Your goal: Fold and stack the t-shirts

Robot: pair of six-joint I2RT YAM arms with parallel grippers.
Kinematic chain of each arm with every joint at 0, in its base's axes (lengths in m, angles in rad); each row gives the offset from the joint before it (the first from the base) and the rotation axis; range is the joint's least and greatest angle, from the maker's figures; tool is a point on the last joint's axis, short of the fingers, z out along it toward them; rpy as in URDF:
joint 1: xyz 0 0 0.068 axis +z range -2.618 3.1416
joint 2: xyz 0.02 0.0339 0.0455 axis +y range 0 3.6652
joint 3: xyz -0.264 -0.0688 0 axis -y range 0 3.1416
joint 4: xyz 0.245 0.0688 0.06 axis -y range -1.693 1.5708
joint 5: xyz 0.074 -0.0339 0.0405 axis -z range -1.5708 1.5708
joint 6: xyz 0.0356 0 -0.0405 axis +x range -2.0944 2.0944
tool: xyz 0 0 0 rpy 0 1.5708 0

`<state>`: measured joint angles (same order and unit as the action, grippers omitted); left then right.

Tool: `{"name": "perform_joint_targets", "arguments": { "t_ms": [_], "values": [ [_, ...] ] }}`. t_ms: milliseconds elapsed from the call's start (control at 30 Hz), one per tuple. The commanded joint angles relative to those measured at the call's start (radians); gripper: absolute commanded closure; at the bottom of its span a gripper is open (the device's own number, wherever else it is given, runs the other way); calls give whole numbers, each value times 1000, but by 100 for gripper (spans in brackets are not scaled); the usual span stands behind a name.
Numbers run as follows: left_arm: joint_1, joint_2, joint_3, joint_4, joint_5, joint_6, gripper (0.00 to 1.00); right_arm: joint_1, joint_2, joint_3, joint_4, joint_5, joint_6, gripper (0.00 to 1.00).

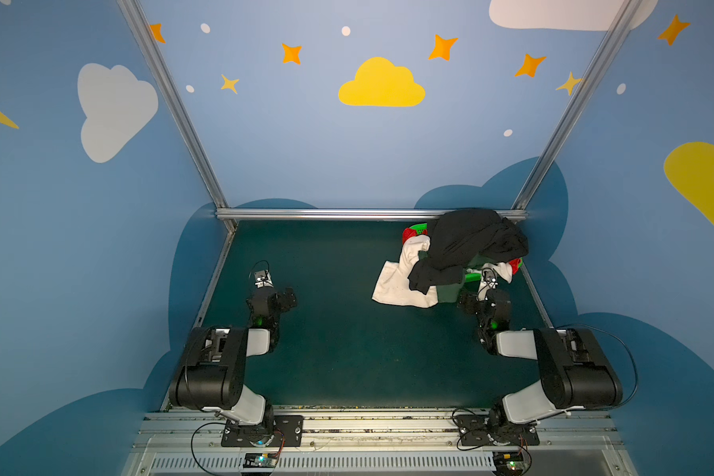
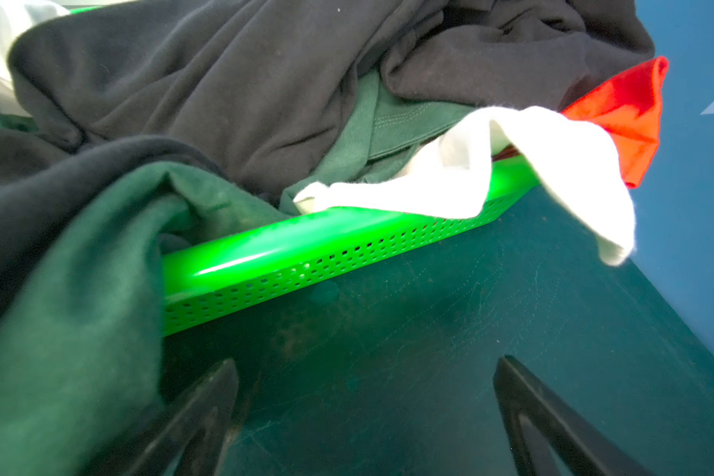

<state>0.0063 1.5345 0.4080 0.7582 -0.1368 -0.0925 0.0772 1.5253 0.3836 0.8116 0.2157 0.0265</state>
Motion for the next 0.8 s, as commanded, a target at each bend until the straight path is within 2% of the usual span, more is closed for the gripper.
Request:
{"name": "perform_joint_targets", "arguments": {
  "t_ms": [0,333,400,433,533,567,600,633,700,767],
  "values": [
    [5,-10,9,-7,2,2,0,3,-7,9,14,1,8,3],
    [6,-16,6,-5,10,5,0,4,-9,8,15,5,8,3],
    [-1,-34,18,-30,6,14,0,19,-26,8,11,42,2,3],
    [-8,-64,27,-73,-9,20,0,25,-51,10,-30,43,-8,3],
    [-47,-178,87,-287,-104,-5,0,47,-72,-17,30,61,-39,3],
    [-61,-207,98,-326,-106,-1,0,73,-95,-1,3,136,-49,3],
    [-84,-242,104,-349,-106,13,0,102,-143,37,-128,192,-52,3],
    [-110,-276,103,-355,-107,24,0,113,-182,77,-261,183,-42,3],
    [-157,-330,116,-401,-128,24,0,138,-223,137,-416,216,25,3],
    [-206,-373,149,-485,-164,12,0,161,-280,179,-543,184,70,2]
  ]
}}
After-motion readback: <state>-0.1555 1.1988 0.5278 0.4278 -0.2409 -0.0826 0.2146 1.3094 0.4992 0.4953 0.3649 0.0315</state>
